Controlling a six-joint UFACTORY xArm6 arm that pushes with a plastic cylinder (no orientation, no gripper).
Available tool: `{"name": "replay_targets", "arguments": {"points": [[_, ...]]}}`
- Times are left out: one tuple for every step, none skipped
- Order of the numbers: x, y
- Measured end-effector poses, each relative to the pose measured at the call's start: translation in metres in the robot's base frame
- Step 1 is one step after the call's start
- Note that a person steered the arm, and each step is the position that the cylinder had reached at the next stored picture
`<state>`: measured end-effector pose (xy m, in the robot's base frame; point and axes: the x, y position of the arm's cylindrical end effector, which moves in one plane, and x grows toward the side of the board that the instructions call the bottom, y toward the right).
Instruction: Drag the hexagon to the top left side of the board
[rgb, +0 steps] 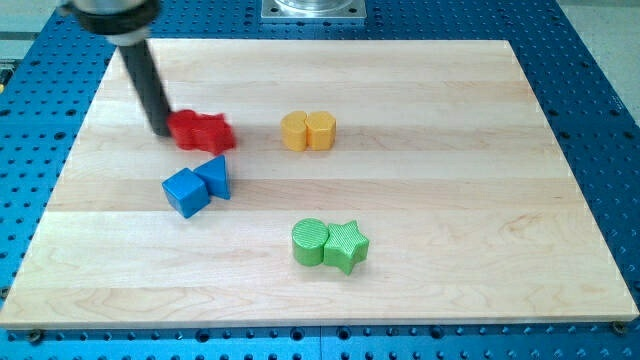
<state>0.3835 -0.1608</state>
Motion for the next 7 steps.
{"name": "replay_targets", "arguments": {"points": [[-0.015, 0.018], [-0.026, 0.019], [-0.026, 0.020], [-0.061, 0.068], [-0.056, 0.150], [-0.008, 0.214], [0.039, 0.224]]}}
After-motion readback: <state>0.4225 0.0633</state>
